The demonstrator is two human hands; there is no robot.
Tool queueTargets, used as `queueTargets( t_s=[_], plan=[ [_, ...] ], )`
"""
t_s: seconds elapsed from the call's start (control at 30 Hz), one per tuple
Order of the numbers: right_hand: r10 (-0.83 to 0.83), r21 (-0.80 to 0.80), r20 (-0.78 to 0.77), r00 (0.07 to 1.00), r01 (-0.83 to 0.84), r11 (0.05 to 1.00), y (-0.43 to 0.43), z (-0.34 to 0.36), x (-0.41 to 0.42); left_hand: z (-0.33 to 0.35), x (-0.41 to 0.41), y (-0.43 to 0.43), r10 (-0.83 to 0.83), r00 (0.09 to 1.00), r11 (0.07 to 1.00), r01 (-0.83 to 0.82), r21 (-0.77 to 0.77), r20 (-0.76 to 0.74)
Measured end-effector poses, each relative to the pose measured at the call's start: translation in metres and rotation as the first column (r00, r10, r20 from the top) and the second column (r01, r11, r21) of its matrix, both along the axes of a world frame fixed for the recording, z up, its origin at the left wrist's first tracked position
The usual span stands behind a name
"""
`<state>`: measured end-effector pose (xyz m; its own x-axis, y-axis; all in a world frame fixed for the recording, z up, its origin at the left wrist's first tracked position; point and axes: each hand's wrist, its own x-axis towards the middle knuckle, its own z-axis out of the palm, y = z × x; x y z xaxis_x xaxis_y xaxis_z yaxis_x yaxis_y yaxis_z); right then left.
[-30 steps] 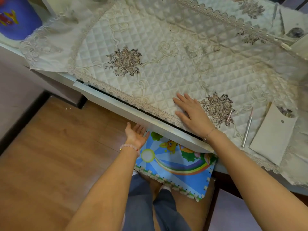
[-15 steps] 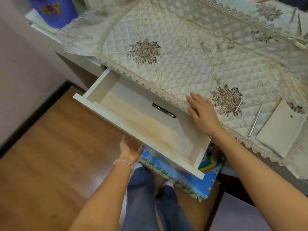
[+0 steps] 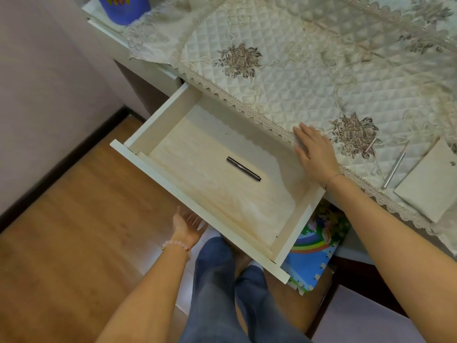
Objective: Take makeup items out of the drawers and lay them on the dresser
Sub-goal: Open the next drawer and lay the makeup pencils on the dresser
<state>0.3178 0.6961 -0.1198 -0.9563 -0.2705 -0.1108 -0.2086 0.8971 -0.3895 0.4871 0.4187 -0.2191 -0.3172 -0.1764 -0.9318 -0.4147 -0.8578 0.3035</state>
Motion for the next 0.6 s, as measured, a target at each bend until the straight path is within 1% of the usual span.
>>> queueTargets(
  t_s=[0.17,0.3,0.47,0.53,0.6],
  plan=[
    [-0.014,-0.038,0.013,1.0,0.014,0.999,-0.005,0.002,0.011,0.012,0.01,-0.003,-0.027,0.998,0.999,0.028,0.017,-0.058],
    [-0.003,-0.062,0.016,1.0,0.004,0.998,-0.009,0.005,0.029,0.024,0.015,-0.007,-0.071,0.989,0.997,0.069,-0.02,-0.131],
    [0.002,-0.177,0.04,0.999,0.005,0.984,-0.014,0.014,0.057,0.048,0.021,-0.015,-0.144,0.968,0.981,0.114,-0.154,-0.206],
    [-0.006,-0.234,0.079,0.997,0.024,0.972,-0.016,0.019,0.071,0.06,0.024,-0.018,-0.166,0.958,0.973,0.121,-0.198,-0.232],
    [-0.014,-0.256,0.113,0.994,0.043,0.966,-0.018,0.021,0.083,0.073,0.026,-0.021,-0.206,0.948,0.956,0.142,-0.259,-0.242]
  ],
)
